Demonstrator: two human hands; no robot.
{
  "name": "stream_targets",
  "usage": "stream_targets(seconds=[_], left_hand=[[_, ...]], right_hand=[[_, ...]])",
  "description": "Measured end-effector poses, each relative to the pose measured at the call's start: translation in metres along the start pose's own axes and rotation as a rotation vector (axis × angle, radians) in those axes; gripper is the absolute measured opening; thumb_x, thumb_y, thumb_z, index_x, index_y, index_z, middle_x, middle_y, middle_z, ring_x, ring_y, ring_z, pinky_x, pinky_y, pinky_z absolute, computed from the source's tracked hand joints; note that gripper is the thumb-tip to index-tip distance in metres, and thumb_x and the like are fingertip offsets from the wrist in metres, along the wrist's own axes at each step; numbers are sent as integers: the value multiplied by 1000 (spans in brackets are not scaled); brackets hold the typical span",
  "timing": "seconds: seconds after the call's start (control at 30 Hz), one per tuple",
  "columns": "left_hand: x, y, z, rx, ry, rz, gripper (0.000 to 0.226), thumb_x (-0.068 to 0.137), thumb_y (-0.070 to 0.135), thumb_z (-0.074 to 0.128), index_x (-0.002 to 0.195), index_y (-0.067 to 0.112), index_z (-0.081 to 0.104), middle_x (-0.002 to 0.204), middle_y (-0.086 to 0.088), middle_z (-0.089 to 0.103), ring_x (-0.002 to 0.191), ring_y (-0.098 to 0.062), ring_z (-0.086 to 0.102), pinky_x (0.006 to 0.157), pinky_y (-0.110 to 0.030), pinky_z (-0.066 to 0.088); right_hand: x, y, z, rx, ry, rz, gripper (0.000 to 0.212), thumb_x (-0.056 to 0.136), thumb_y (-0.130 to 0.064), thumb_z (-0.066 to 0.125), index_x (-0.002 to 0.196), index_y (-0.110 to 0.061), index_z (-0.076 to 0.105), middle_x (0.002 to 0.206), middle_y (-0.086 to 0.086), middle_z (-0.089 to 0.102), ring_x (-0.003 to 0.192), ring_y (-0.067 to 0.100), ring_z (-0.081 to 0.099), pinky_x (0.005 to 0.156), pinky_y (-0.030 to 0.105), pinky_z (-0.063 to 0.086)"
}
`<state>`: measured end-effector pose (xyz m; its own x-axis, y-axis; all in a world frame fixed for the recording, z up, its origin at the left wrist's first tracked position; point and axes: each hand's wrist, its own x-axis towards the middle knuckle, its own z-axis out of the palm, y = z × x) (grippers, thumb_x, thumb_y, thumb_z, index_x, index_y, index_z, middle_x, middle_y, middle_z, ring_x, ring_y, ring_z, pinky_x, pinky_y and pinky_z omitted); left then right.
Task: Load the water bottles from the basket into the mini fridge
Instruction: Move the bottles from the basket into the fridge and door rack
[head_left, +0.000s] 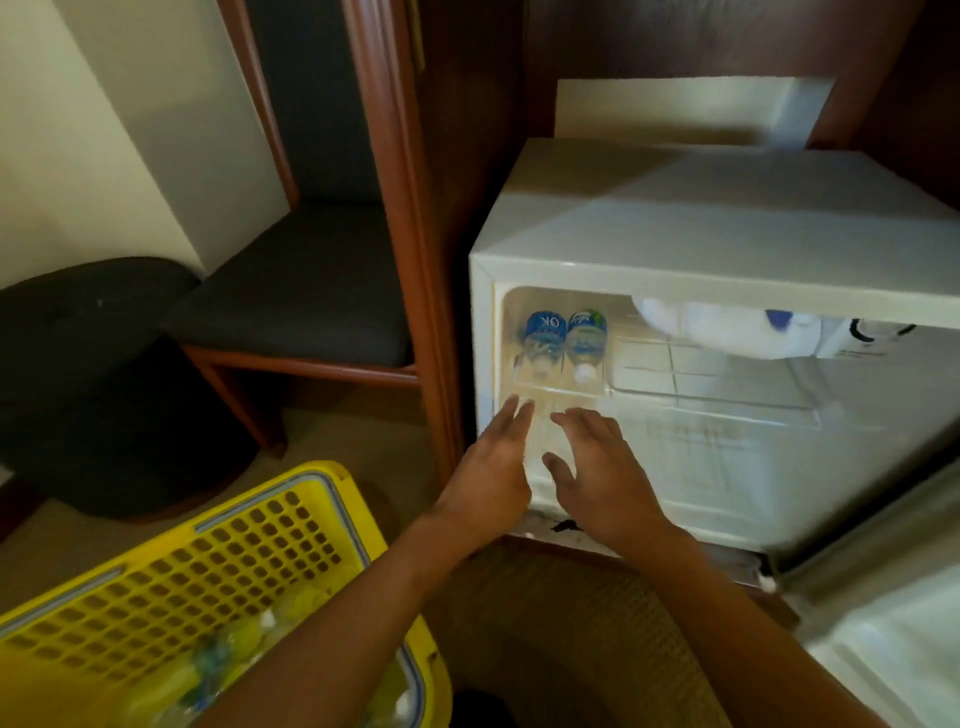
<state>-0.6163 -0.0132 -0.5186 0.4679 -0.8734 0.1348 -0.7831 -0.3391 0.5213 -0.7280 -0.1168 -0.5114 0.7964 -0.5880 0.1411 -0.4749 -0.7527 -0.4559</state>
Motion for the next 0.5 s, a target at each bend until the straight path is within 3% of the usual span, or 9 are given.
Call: stream_targets(seconds=[0.23, 0.33, 0.5], left_hand=[[-129, -68, -24, 142, 79, -124, 58, 96, 17, 57, 151, 19, 39, 160, -8, 32, 145, -25, 33, 112, -41, 39], [-178, -123, -31, 202, -21, -312, 54, 95, 20, 56, 148, 25, 43, 158, -4, 34, 144, -26, 34, 107, -40, 40], [-235, -209, -22, 135, -183, -631, 51, 92, 25, 62, 141, 25, 49, 145, -6, 49, 126, -27, 53, 95, -38, 51]], right_hand=[[-67, -82, 65, 62, -136, -120, 41, 97, -31, 54, 136, -18, 52, 133, 1, 52, 125, 21, 43, 102, 36, 43], [-83, -118, 108, 86, -286, -193, 39, 98, -30, 51, 134, -17, 54, 129, 2, 51, 125, 23, 44, 100, 36, 42], [-94, -165, 179, 72, -629, -185, 38, 101, -25, 45, 137, -17, 51, 138, 3, 48, 129, 22, 43, 100, 37, 42]])
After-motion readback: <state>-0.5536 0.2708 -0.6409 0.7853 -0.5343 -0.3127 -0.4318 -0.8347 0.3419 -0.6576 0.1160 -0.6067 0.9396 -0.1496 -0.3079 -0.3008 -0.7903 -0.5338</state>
